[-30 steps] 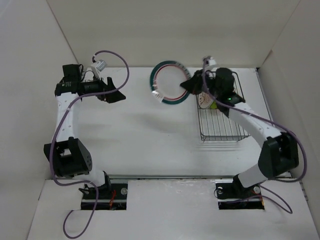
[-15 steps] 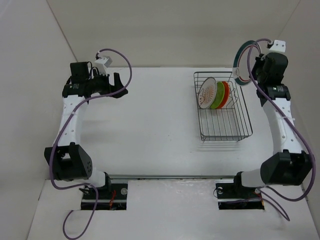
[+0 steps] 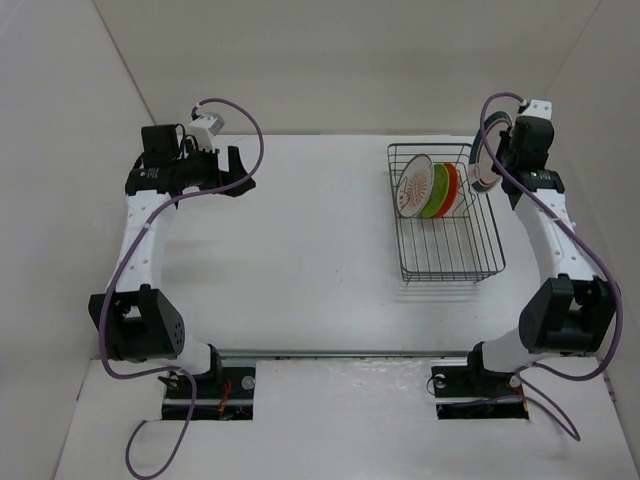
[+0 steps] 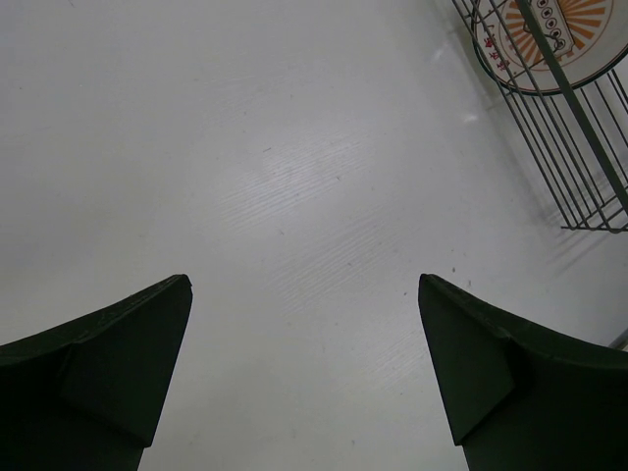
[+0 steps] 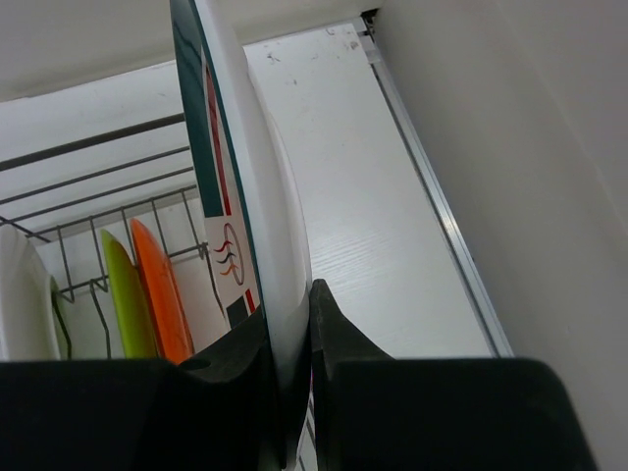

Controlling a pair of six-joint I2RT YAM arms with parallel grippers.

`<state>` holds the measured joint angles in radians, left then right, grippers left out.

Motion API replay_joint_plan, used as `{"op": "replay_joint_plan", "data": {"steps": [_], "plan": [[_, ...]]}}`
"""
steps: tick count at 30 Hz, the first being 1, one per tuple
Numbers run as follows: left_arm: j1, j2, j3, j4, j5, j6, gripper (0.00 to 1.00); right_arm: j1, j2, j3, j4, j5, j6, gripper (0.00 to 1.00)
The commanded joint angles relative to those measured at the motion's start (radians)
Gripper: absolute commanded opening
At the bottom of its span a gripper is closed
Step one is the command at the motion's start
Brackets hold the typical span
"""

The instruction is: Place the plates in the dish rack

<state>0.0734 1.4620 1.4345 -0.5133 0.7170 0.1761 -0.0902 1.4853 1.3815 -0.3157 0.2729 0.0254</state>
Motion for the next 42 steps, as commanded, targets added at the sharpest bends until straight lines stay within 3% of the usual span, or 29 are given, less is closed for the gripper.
{"op": "replay_joint_plan", "data": {"steps": [1,34,36,42], "plan": [[-0.004,-0.006,-0.003,0.019,0.013,-0.003,1.0,0.003,-0.013,-0.009,0.087,0.055,-0.001,0.0],[-0.004,-0.025,-0.013,0.001,0.022,0.025,1.0,0.053,0.107,-0.018,0.052,0.034,-0.091,0.0],[-0.004,-0.025,-0.013,0.001,0.022,0.034,1.0,0.053,0.116,-0.009,0.052,0.034,-0.091,0.04],[-0.004,-0.025,-0.013,0.001,0.022,0.034,1.0,0.063,0.116,-0.009,0.052,0.043,-0.091,0.41]]}}
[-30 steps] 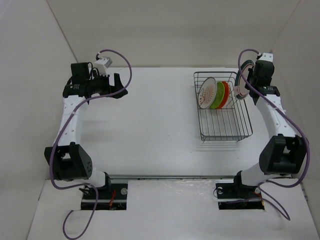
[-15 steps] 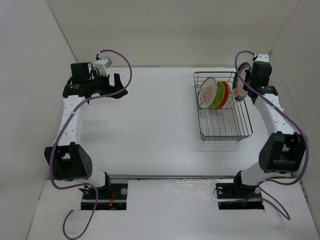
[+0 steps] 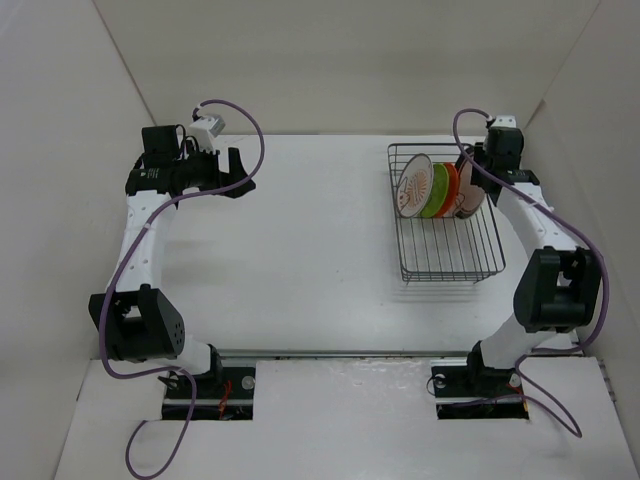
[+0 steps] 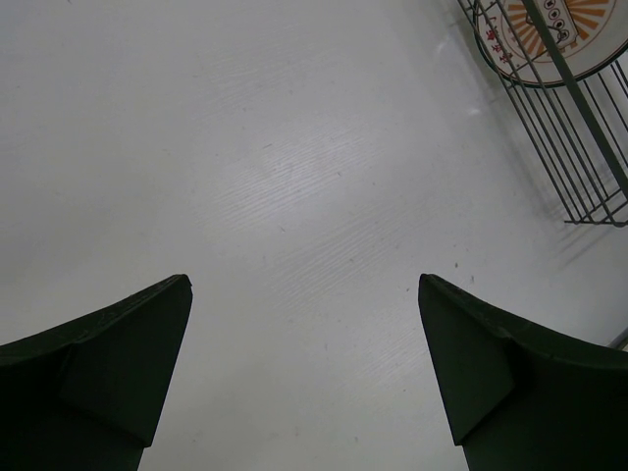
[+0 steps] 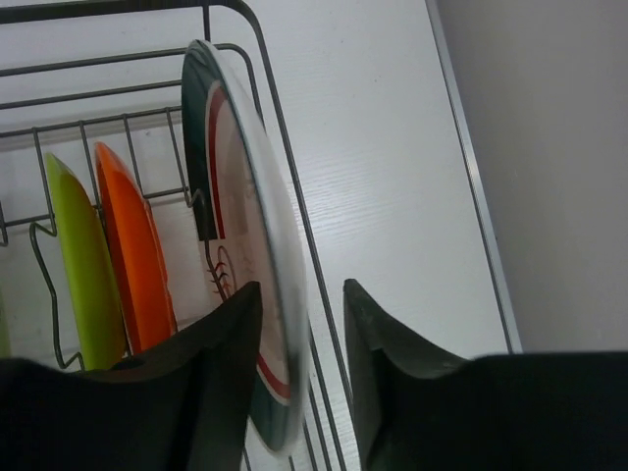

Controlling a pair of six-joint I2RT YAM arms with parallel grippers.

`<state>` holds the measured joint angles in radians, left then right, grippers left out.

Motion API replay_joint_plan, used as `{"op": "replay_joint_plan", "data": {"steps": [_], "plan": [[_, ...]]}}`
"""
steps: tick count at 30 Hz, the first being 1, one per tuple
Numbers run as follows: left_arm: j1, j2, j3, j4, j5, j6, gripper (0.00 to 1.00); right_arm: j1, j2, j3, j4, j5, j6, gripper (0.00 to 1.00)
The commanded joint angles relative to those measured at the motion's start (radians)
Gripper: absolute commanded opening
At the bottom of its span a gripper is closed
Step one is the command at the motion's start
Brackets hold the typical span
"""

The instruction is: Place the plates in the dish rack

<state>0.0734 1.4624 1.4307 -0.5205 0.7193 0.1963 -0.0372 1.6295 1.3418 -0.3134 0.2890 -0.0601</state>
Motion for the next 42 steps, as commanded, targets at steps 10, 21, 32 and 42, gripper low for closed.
{"op": "replay_joint_plan", "data": {"steps": [10,21,32,42], "plan": [[-0.004,-0.025,0.011,-0.001,-0.004,0.014,1.0,0.01,-0.095,0.082,-0.018,0.127,0.031,0.99],[-0.004,-0.034,0.175,-0.015,-0.406,-0.064,1.0,0.086,-0.385,0.198,-0.19,0.044,0.072,0.99],[0.025,-0.178,0.451,-0.162,-0.641,-0.063,1.0,0.23,-0.712,0.223,-0.36,0.018,0.103,0.99],[0.025,-0.401,0.355,-0.213,-0.641,-0.054,1.0,0.24,-0.867,0.163,-0.401,0.039,0.103,0.99]]}}
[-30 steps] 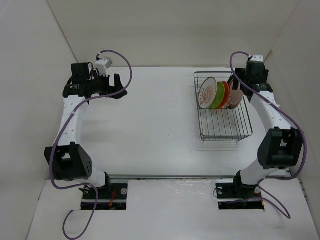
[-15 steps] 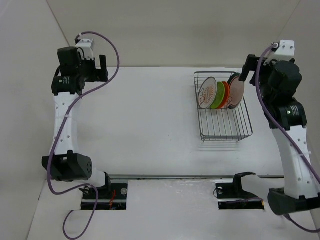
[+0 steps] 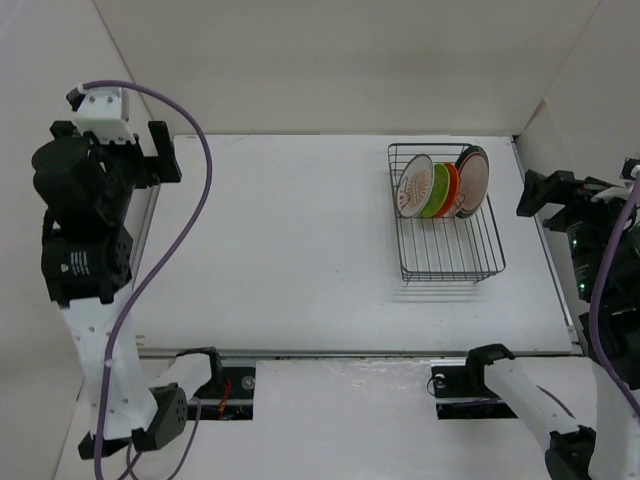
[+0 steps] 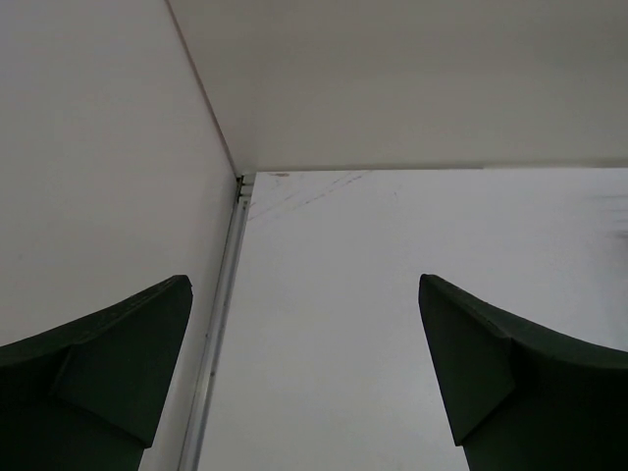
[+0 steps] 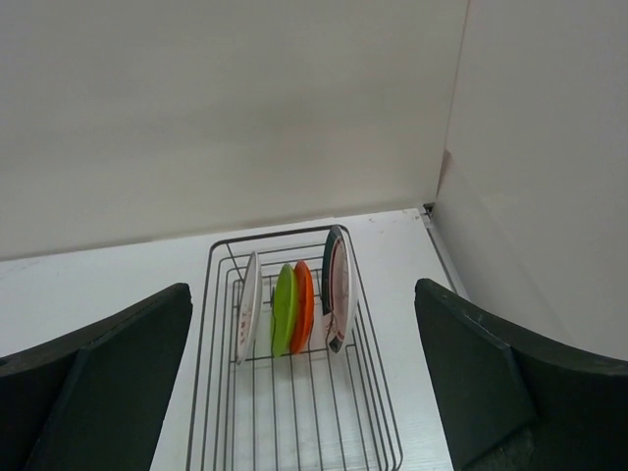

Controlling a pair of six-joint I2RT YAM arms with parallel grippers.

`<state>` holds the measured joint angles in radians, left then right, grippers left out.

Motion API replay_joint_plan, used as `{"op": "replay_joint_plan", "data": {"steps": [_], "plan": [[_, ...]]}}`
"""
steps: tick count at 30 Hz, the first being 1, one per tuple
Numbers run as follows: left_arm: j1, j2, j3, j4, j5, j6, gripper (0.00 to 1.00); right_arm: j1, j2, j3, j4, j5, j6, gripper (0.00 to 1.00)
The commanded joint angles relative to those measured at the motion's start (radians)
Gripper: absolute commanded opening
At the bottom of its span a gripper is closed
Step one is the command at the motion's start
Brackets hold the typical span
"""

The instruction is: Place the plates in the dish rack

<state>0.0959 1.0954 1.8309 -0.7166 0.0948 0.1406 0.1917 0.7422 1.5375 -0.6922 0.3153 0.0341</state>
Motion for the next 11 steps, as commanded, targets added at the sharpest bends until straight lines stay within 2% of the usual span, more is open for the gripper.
{"op": "replay_joint_plan", "data": {"steps": [1,11], "plan": [[0.002,-0.034,-0.057,-0.017,-0.017,0.002,1.0,0.011,0.02,-0.033,-0.014,0.013,0.009,0.99],[0.002,-0.057,-0.088,-0.026,0.003,-0.018,1.0,0.011,0.02,-0.011,-0.013,0.033,0.009,0.99]]}}
